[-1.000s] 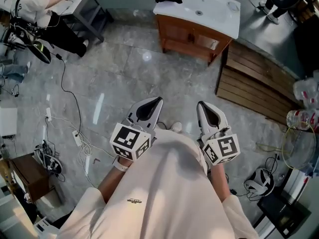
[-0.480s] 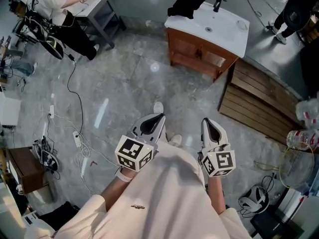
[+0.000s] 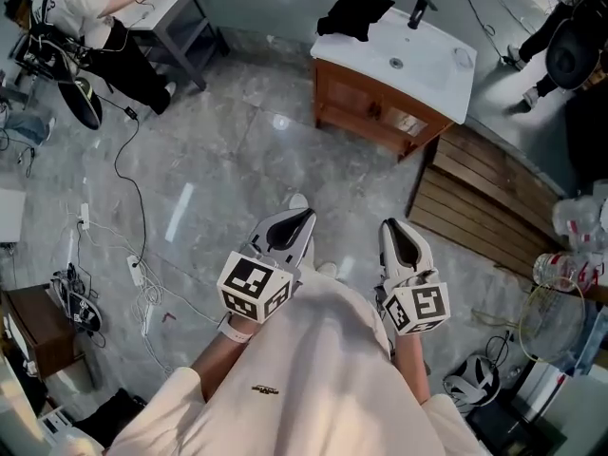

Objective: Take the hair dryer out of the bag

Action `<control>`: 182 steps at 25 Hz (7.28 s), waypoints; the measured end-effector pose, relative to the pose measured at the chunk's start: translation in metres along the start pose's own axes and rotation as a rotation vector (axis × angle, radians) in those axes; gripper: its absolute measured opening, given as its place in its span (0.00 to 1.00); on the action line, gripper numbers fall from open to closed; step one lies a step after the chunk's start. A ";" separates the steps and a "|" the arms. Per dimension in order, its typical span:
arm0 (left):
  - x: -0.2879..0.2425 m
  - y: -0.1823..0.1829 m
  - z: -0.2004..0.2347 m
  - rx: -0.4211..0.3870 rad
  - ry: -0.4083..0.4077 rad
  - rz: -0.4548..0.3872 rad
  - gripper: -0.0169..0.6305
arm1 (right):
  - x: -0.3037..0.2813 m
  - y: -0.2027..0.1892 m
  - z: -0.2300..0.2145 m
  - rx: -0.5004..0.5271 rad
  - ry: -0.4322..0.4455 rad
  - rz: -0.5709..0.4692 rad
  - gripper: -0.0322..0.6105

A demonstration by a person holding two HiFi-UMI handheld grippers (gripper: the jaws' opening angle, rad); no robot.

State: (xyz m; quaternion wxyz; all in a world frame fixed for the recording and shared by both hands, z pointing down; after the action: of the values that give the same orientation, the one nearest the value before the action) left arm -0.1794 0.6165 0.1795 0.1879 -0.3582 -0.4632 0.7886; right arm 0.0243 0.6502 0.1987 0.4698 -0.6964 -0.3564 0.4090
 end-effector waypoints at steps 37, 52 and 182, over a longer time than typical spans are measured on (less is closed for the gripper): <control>-0.223 0.185 0.275 0.034 -0.046 0.023 0.04 | -0.372 0.122 -0.100 0.081 -0.067 0.074 0.14; -0.347 0.241 0.277 -0.049 0.032 0.103 0.04 | -0.452 0.157 -0.219 0.069 0.001 0.002 0.12; -0.675 0.232 0.454 -0.749 -0.415 0.580 0.06 | -0.756 -0.030 -0.305 -0.196 -0.007 0.610 0.54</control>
State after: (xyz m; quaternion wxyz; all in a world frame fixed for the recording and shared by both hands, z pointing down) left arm -0.0524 -0.1945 0.3857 -0.2757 -0.3505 -0.6227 0.6429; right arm -0.0143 -0.1174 0.4729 0.2549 -0.8116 -0.1705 0.4972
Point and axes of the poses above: the fingertips, and each gripper's own axes: x backward along the fingers, z to its left, y out of its top, the point moved 6 cm from there along x, backward along the fingers, and after that the axes turned 2 degrees about x, right-handed, at the moved point
